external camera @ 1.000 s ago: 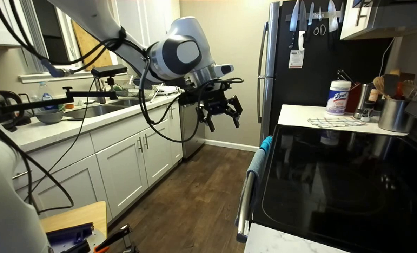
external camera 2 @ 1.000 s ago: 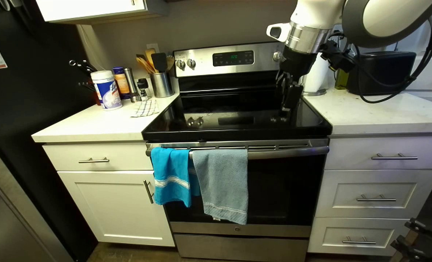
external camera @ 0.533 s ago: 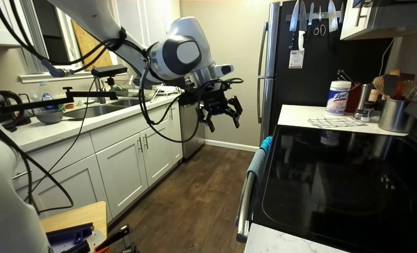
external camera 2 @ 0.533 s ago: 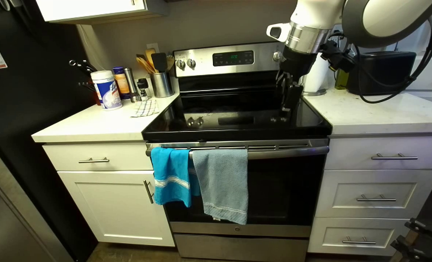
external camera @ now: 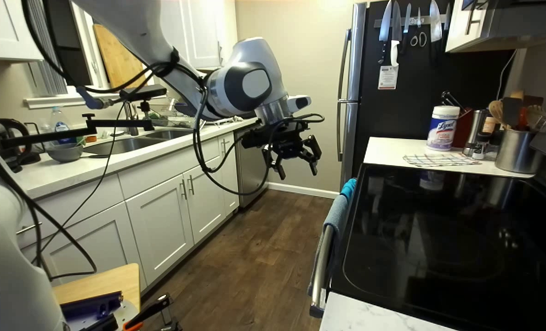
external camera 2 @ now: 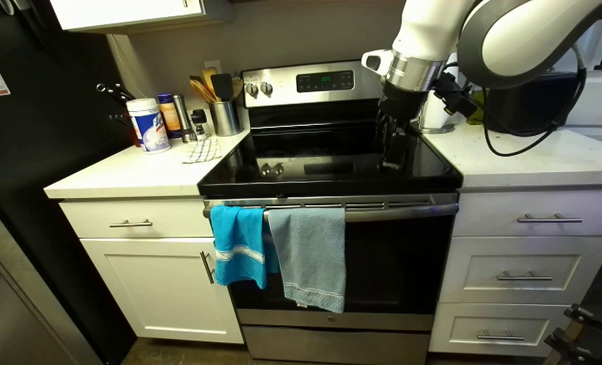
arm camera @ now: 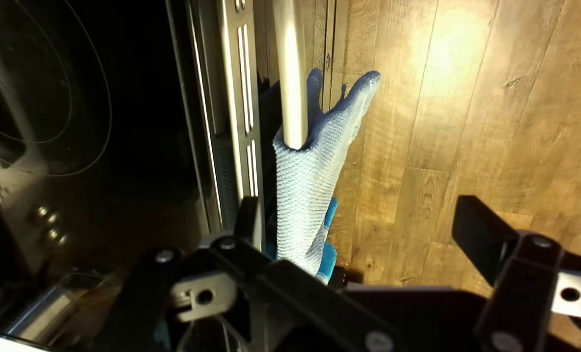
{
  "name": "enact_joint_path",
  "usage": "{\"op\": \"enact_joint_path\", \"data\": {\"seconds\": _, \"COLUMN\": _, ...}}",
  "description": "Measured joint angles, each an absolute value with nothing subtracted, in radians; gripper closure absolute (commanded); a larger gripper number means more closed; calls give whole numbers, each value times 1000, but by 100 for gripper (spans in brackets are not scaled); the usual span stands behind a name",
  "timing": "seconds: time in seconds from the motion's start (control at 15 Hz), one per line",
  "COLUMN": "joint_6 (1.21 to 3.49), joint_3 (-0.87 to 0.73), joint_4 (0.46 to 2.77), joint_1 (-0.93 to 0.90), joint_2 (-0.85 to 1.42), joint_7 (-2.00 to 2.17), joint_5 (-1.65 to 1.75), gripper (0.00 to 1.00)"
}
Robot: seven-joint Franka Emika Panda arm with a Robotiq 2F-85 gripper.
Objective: Put the light blue towel on the stovetop.
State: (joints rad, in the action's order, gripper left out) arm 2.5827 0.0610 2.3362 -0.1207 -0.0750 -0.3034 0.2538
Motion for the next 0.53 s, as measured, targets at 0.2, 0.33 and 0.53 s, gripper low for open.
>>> {"op": "enact_joint_path", "data": {"seconds": 0.2, "joint_6": 2616, "joint_3": 61, "joint_4": 2280, "joint_1": -119, "joint_2": 10, "joint_7": -303, "joint_5": 279, "gripper": 0}}
{"op": "enact_joint_path", "data": {"seconds": 0.33, "joint_6": 2628, "joint_3": 61, "joint_4": 2233, "joint_1": -119, "joint_2": 71, "joint_7": -304, "joint_5": 296, "gripper": 0}}
{"op": "enact_joint_path", "data": {"seconds": 0.53, "joint_6": 2649, "joint_3": 63, "joint_4": 2161, "joint_1": -120, "joint_2": 164, "joint_7": -311, "joint_5": 318, "gripper": 0}}
